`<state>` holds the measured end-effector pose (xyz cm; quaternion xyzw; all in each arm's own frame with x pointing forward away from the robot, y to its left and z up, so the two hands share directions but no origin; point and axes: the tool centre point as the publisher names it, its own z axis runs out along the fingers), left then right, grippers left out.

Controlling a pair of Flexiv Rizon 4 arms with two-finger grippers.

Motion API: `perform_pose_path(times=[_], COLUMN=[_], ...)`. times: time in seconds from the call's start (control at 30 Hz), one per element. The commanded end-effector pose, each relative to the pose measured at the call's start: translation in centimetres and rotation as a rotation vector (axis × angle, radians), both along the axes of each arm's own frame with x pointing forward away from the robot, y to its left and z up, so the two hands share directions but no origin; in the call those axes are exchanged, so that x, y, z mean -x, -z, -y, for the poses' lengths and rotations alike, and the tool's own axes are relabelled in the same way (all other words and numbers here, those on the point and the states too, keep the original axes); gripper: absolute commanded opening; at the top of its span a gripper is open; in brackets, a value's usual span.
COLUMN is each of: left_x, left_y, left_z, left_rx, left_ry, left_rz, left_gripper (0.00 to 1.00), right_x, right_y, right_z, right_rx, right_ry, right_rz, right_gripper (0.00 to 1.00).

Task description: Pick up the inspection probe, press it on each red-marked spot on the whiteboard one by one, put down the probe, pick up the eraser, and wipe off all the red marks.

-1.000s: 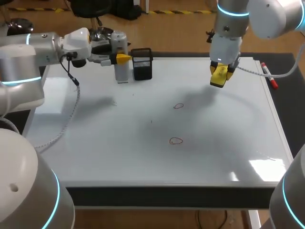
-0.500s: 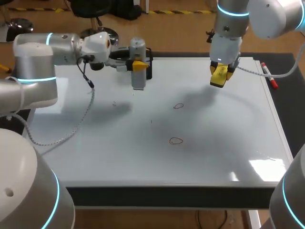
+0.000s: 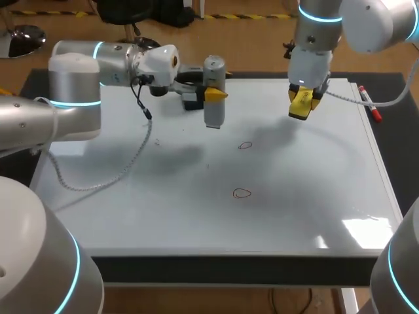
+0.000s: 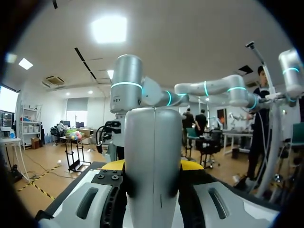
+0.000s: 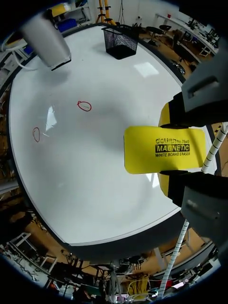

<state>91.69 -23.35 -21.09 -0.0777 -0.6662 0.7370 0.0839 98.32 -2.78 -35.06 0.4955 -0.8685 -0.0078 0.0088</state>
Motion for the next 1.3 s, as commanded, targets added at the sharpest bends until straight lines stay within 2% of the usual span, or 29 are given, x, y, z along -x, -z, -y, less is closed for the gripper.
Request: perform_pose_path(times=[0.03, 0.27, 0.73, 1.3], left_x=[-0.4, 0.2, 0.5, 1.0], left_y=[0.6, 1.4, 3.0, 5.3], left_z=[1.4, 3.2, 4.8, 6.8], left_rx=[0.024, 0.042, 0.071, 0.057], left_ry=[0.055, 0.093, 0.139, 0.2], left_rz=[-0.007, -0.013, -0.03, -0.042], left_gripper=[0.0, 0.0, 0.0, 0.0], right_x=[0.0, 0.0, 0.0, 0.0], right_y=[-0.1, -0.1, -0.1, -0.1], right_z=[0.1, 0.1, 0.1, 0.1], right_rx=[0.003, 0.003, 0.003, 0.003], right_ry=[-0.002, -0.002, -0.002, -0.002], right_rz=[0.002, 0.002, 0.002, 0.002], right_gripper=[0.0, 0.0, 0.0, 0.0])
